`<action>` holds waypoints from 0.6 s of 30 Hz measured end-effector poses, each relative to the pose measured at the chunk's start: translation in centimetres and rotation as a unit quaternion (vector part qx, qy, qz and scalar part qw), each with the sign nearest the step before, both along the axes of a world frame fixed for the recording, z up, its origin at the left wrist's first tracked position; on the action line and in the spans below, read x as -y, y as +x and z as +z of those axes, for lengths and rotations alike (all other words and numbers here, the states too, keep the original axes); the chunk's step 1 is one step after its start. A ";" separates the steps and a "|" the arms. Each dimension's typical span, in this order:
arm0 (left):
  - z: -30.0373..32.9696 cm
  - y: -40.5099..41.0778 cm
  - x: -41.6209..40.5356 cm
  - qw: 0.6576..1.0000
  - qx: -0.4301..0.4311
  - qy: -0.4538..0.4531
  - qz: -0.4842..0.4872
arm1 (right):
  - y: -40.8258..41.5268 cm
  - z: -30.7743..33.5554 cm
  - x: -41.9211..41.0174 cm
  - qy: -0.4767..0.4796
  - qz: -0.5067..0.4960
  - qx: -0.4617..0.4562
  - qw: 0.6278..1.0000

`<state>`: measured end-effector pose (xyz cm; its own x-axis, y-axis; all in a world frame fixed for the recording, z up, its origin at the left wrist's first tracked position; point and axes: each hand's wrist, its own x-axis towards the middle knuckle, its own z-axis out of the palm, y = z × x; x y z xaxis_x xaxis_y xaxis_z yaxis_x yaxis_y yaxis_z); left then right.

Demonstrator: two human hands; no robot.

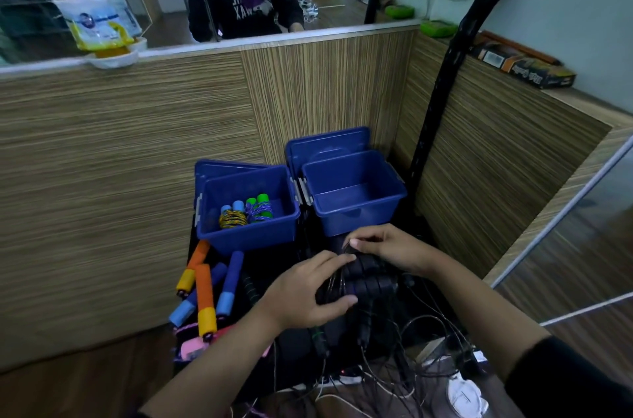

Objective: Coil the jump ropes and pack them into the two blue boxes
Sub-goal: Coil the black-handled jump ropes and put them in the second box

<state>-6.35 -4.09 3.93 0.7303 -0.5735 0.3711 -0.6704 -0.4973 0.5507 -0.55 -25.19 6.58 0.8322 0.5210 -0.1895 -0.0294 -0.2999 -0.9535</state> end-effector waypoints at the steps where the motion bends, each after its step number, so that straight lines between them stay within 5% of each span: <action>1: 0.3 -0.2 0.1 1.000 0.000 -0.030 0.007 | 0.0 0.2 0.0 0.028 -0.002 -0.050 0.998; 5: 1.7 -0.3 0.5 0.991 0.000 -0.124 0.047 | -0.4 -0.1 -0.3 0.147 -0.062 -0.166 0.973; 9: 3.1 1.3 0.6 0.952 -0.024 -0.252 0.170 | -1.8 -2.6 -0.3 0.139 -0.047 -0.184 0.972; 18: 2.2 4.2 -0.2 0.900 -0.021 -0.279 0.335 | -2.9 -4.3 0.8 -0.016 -0.068 -0.035 0.997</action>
<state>-2.15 -3.89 6.12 0.8627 0.2674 0.4293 -0.2968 -0.4198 0.8577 -3.44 -25.99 2.28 0.8795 0.3966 -0.2631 -0.1373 -0.3179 -0.9381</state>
